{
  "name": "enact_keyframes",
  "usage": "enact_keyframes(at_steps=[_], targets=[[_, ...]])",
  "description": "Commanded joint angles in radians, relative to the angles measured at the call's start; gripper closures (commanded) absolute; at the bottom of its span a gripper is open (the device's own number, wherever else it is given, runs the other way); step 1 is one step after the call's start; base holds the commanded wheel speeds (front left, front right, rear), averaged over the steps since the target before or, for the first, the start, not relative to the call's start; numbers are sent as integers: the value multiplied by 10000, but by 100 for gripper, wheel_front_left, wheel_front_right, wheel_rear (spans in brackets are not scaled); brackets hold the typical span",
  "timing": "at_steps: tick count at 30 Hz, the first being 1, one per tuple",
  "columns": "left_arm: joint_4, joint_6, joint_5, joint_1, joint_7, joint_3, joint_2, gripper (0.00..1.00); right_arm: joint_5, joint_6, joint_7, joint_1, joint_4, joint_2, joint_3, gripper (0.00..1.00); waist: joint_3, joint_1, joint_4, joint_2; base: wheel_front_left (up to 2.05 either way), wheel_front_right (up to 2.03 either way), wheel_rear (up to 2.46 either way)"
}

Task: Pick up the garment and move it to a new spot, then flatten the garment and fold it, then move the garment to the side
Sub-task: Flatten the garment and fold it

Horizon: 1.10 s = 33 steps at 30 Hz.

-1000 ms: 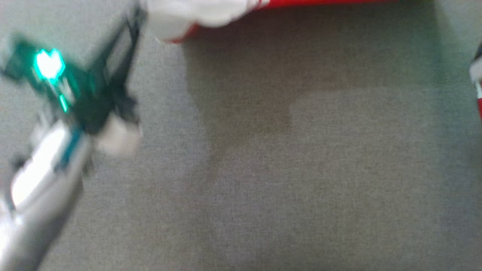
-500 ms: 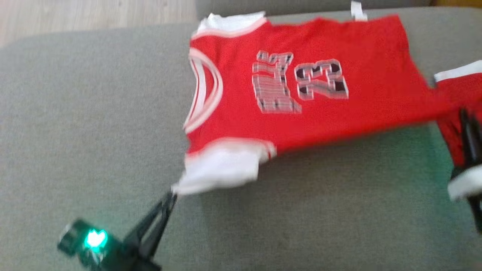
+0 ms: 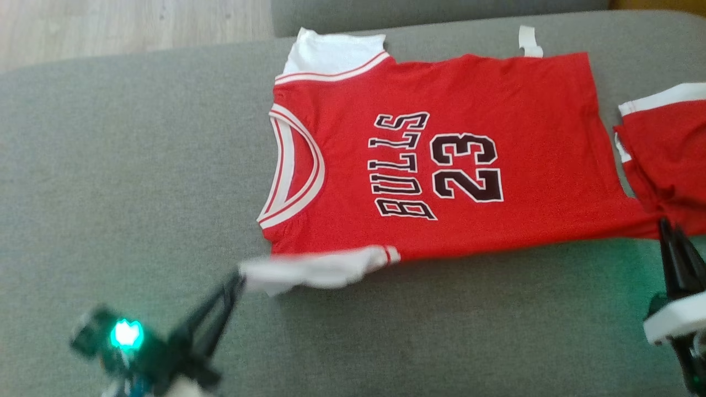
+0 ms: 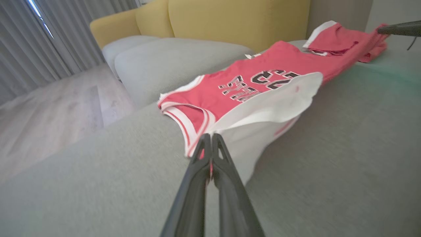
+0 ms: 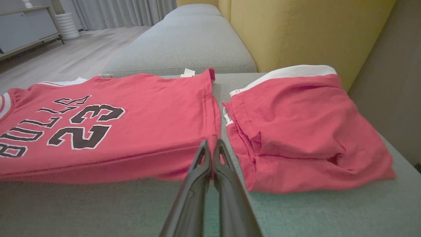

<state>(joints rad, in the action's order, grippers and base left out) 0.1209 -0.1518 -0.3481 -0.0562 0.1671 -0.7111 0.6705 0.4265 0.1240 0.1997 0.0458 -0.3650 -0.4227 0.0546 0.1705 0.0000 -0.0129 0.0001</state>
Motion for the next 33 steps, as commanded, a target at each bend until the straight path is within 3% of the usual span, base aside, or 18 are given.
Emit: enact_keyframes(at_steps=[1,12,18,26,27,28,29,30,31,33], targets=[[15,89,126,-1037,-88,540,113,100,-83,67,-51,455,199,-186,-11,100,213,0,-17,-1,0,0,0],[-2942,1689,1052,-5238,-163,53,-1038,100,-410,67,-471,2455,-1154,48,129,100,1320,0,-84,-1,0,0,0],[-4165,2040,1479,-6582,170,-155,-1451,100,-412,67,-236,3345,-1878,84,476,100,1701,0,-137,-1,0,0,0],[-5482,1939,2058,-7825,607,-294,-1786,100,-334,67,240,4213,-2934,155,932,100,2014,0,-122,-1,0,0,0],[-5621,1885,2131,-7898,640,-323,-1821,100,-318,67,293,4298,-3051,162,959,56,2032,0,-118,-1,0,0,0],[-5760,1828,2191,-7949,664,-354,-1861,100,-315,67,350,4378,-3165,170,955,0,2044,0,-111,-1,0,0,0],[-5913,1751,2169,-7952,677,-337,-1931,84,-333,67,402,4434,-3268,194,960,0,2046,0,-102,-1,0,0,0],[-6047,1691,2127,-7923,688,-328,-2007,56,-355,67,448,4462,-3358,227,963,0,2037,0,-93,-1,0,0,0],[-6150,1604,2081,-7864,704,-308,-2083,0,-369,67,487,4468,-3423,261,978,0,2020,0,-82,-1,0,0,0],[-6297,1385,1841,-7582,724,-190,-2266,0,-398,67,549,4412,-3459,318,1018,0,1953,0,-78,-1,0,0,0]])
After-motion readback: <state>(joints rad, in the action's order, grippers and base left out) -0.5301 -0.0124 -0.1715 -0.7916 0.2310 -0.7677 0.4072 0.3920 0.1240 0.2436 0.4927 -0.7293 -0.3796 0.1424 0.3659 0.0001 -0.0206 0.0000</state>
